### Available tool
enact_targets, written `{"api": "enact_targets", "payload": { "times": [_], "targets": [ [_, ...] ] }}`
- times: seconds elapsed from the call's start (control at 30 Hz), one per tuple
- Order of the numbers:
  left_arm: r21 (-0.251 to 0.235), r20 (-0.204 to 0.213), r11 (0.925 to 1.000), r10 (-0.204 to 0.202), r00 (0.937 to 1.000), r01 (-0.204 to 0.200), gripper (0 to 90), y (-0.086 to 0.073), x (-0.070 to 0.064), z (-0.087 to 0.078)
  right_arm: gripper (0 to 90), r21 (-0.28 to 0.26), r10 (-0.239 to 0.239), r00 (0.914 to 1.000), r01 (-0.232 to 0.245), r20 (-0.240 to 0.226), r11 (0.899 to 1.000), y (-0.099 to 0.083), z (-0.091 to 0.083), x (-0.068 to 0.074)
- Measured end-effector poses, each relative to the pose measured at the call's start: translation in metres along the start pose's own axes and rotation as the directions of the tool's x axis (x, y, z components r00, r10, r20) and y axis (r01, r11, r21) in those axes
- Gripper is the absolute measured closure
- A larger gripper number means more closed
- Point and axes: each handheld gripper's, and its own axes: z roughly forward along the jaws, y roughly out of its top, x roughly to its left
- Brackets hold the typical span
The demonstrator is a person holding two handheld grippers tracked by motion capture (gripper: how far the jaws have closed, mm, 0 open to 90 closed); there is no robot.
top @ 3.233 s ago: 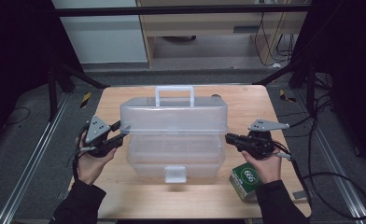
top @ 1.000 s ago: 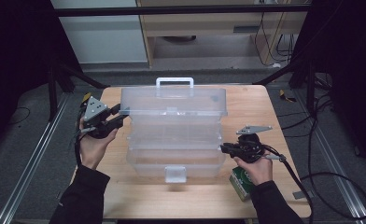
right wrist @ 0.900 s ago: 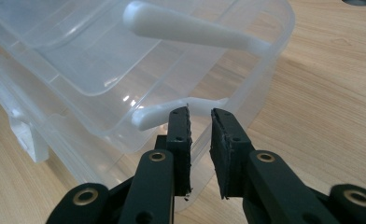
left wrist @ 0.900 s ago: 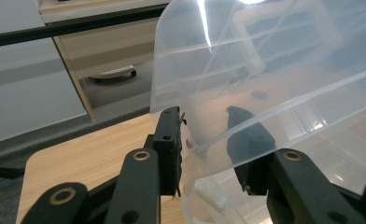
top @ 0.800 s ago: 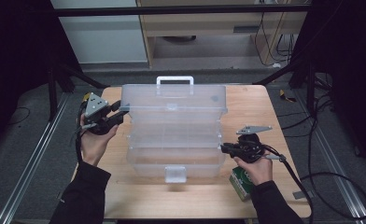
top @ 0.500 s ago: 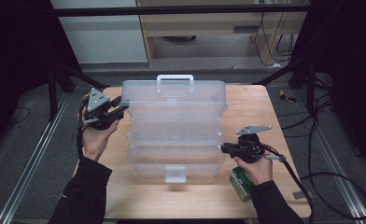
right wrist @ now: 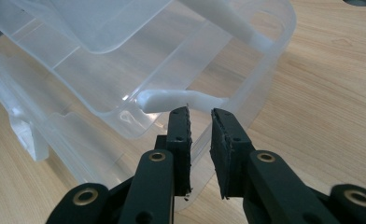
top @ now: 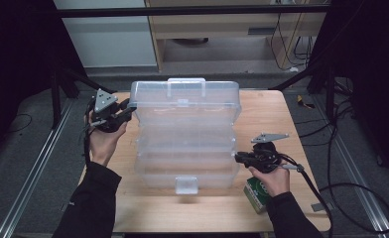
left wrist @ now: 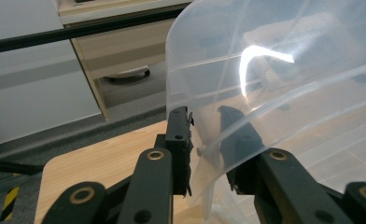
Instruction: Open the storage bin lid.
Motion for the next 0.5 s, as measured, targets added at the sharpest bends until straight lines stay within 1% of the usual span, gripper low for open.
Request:
{"api": "enact_targets", "payload": {
  "times": [0.23,0.5],
  "targets": [
    [0.003,-0.004,0.9999,-0.011,0.9999,0.011,74.7,0.003,0.003,0.005,77.9,0.001,-0.002,1.0,0.002,-0.001,1.0,0.0,0.0,0.0],
    [0.002,-0.021,0.9998,-0.02,0.9996,0.02,75.4,0.009,0.004,0.013,77.9,0.001,-0.005,1.0,0.005,-0.003,1.0,0.0,0.0,0.0]
  ]
}}
